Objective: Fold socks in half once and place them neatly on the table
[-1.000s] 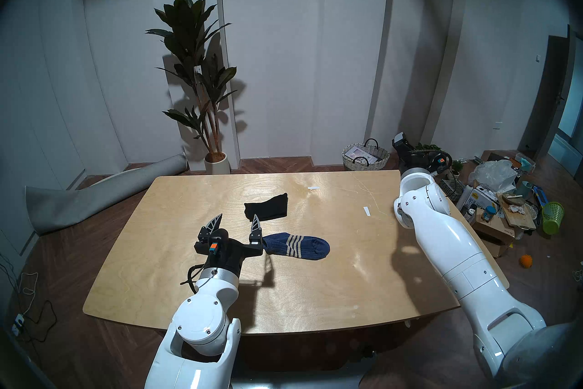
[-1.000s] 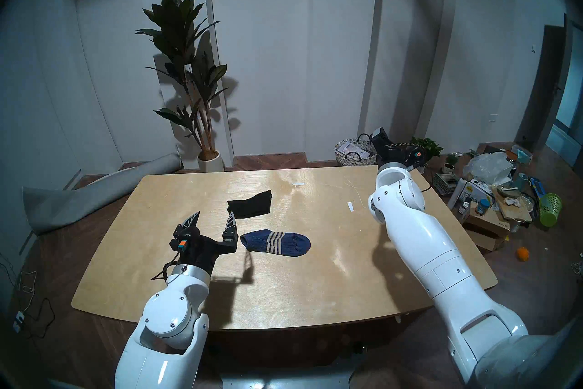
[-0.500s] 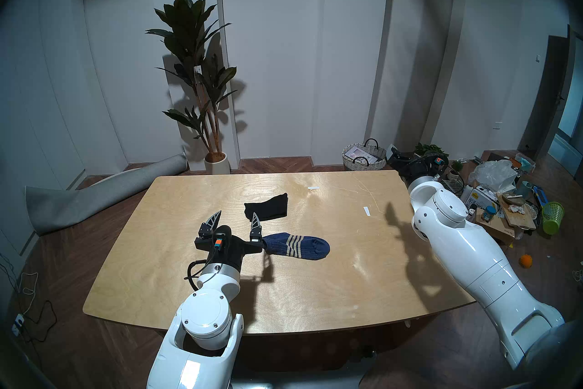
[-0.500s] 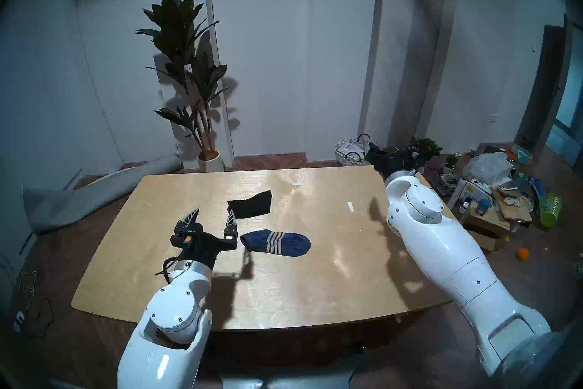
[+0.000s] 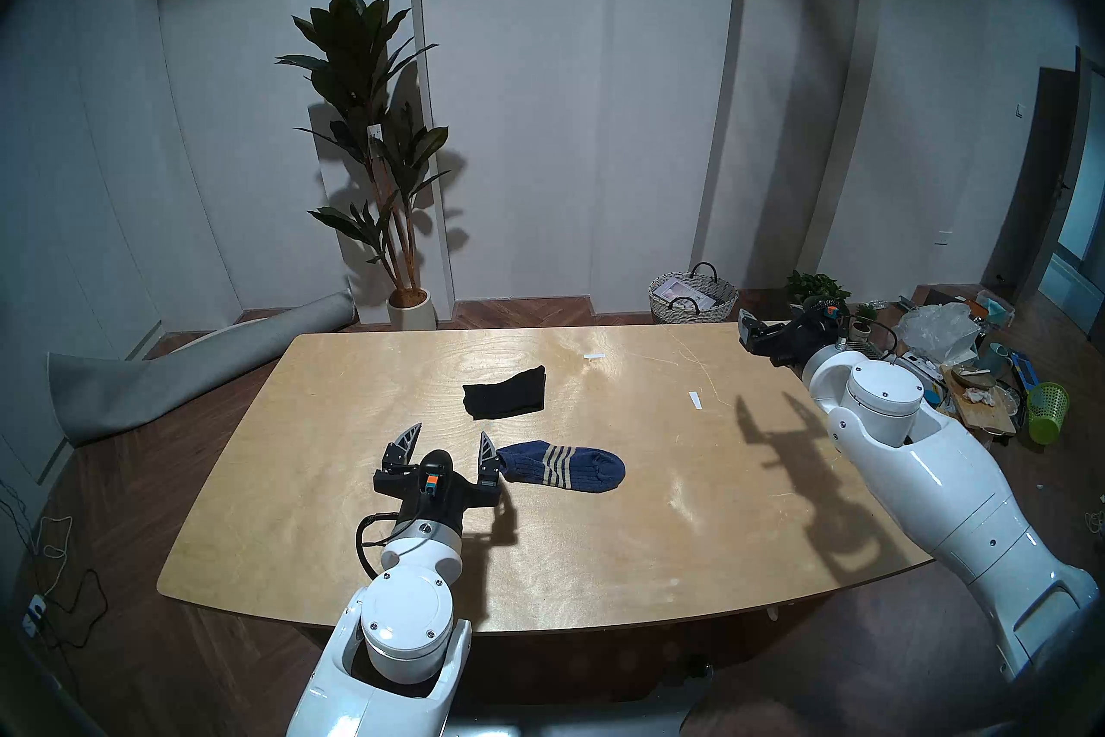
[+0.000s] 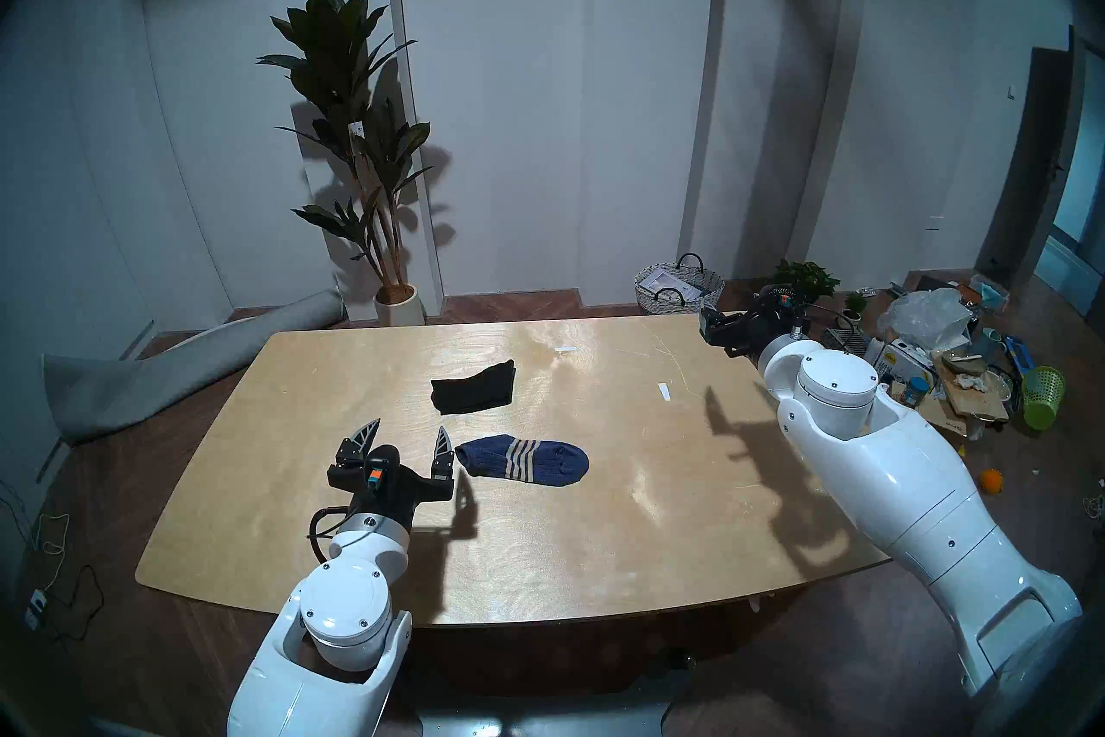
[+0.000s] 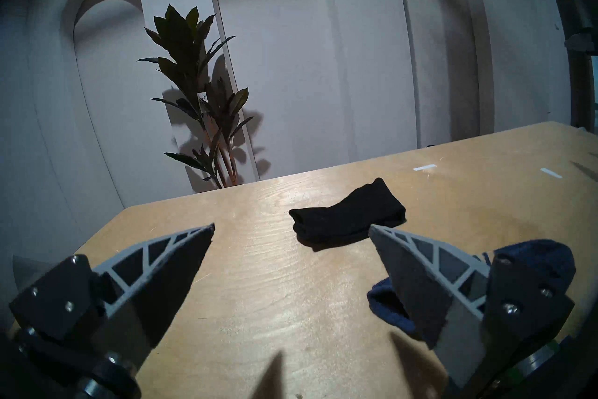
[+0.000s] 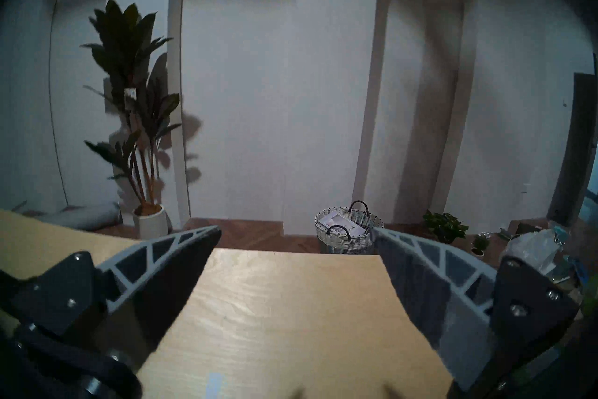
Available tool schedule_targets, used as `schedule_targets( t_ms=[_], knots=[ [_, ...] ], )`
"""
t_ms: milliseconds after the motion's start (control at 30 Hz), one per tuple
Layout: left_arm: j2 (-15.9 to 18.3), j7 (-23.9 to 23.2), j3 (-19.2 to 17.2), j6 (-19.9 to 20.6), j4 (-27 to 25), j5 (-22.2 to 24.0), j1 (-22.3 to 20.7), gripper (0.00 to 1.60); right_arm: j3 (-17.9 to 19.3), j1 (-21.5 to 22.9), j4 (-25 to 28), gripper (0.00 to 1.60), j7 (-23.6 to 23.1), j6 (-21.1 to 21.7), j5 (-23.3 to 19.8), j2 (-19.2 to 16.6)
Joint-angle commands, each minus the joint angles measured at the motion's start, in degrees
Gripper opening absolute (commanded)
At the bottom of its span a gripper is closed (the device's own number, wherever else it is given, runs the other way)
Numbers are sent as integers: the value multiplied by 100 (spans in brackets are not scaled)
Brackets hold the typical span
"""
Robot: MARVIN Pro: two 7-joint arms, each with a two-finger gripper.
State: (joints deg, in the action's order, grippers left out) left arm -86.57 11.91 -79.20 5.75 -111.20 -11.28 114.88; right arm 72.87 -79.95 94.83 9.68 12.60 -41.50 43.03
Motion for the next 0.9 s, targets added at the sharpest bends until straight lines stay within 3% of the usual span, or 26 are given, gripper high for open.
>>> schedule_targets(
  t_ms=[0,200,533,867],
  knots=[
    [91,-44,42,70,-710,724,267,160,144,-253,376,160,-564,530,110,-699],
    [63,-129,-40,216,-994,2000,387,160,203,-397,438,160,-868,782,26,-972],
    [-64,-269,-252,478,-961,3886,442,160,584,-529,379,160,-1147,825,-189,-1194],
    [-214,-281,-391,720,-749,5686,45,160,882,-672,282,160,-1389,786,-455,-1304]
  ],
)
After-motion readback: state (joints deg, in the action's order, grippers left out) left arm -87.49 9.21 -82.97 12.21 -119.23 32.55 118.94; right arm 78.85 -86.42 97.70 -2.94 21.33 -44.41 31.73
